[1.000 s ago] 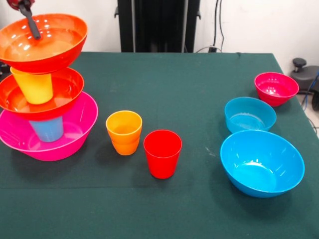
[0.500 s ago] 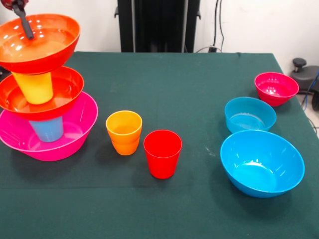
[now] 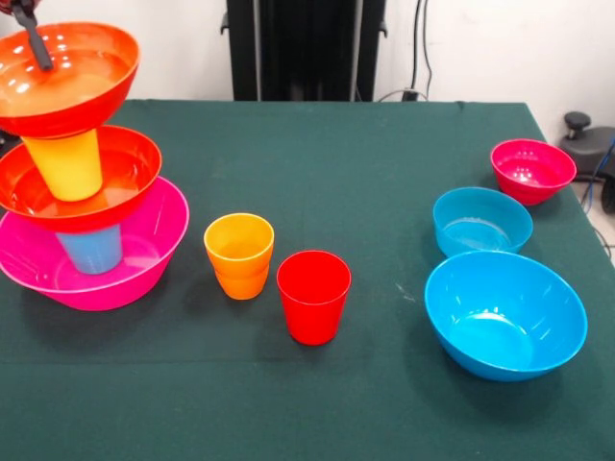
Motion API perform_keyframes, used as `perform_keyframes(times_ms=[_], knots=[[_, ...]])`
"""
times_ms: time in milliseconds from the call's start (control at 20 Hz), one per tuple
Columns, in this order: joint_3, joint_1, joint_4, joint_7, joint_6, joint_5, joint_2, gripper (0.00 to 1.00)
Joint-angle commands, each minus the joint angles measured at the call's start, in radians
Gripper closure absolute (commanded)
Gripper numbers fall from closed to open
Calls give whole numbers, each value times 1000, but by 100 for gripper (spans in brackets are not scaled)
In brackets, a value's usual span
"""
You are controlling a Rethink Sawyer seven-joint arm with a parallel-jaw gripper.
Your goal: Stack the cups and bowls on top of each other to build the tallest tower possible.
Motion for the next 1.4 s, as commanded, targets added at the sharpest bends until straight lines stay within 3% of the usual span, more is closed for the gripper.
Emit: perform_keyframes(times_ms=[50,1400], knots=[[-23,36,-63,-168,114,-107,24,100],[-22,31,-80,-149,150,-146,50,100]])
